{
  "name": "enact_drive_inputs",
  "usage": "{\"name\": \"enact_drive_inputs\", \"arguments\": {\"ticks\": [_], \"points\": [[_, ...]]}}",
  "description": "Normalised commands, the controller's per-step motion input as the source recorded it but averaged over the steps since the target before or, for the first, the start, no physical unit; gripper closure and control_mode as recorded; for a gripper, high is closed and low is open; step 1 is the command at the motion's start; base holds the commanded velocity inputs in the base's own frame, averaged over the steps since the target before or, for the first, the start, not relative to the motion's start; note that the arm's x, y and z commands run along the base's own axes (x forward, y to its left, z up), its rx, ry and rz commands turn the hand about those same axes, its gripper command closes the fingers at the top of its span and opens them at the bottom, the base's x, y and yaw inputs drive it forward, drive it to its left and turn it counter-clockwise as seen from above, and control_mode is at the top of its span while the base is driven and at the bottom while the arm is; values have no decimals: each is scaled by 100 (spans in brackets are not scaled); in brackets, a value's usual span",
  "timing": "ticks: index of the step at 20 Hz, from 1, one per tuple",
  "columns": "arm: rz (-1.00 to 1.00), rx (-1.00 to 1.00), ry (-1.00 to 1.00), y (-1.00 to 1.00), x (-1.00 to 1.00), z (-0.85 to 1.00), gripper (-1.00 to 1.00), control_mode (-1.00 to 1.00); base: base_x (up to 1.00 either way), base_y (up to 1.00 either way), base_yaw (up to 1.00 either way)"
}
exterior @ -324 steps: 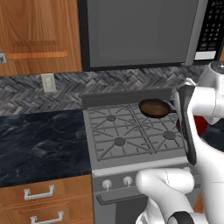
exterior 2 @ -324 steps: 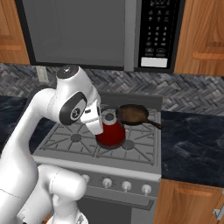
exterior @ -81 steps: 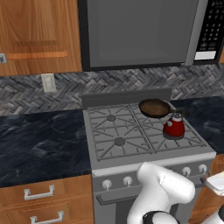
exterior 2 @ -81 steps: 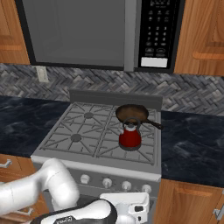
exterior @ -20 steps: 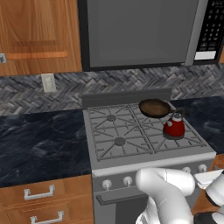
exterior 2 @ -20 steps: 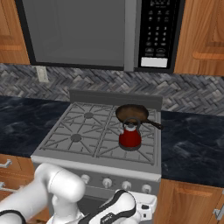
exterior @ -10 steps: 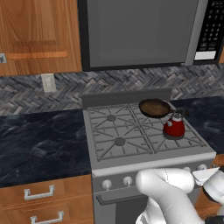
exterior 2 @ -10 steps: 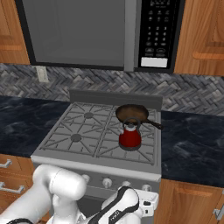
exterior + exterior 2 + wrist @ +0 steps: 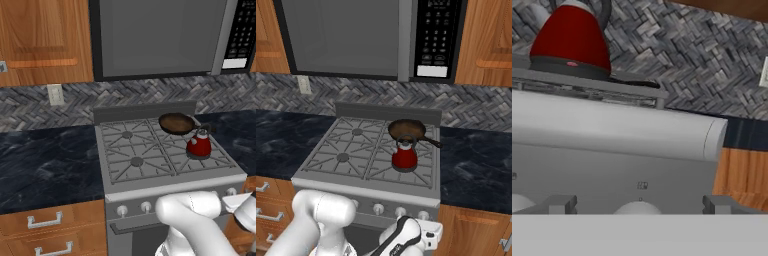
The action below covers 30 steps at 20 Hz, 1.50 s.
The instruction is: Pick the kettle from the counter and place it on a stove burner. Then turn the burner on.
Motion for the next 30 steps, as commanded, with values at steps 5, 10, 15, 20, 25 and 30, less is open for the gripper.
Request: {"name": "enact_drive_inputs", "arguments": {"ticks": [5,10,15,20,25,30], "points": [[0,0,0,0,8,-20,-100,-100,0,0,0],[0,0,0,0,16,-17,-100,-100,0,0,0],[0,0,0,0,18,-20,-100,-100,0,0,0],[0,0,0,0,20,-27,-100,-100,0,0,0],[0,0,0,-9,19,-25,-100,-100,0,0,0],[0,0,0,-12,19,-20,-100,-100,0,0,0]]}}
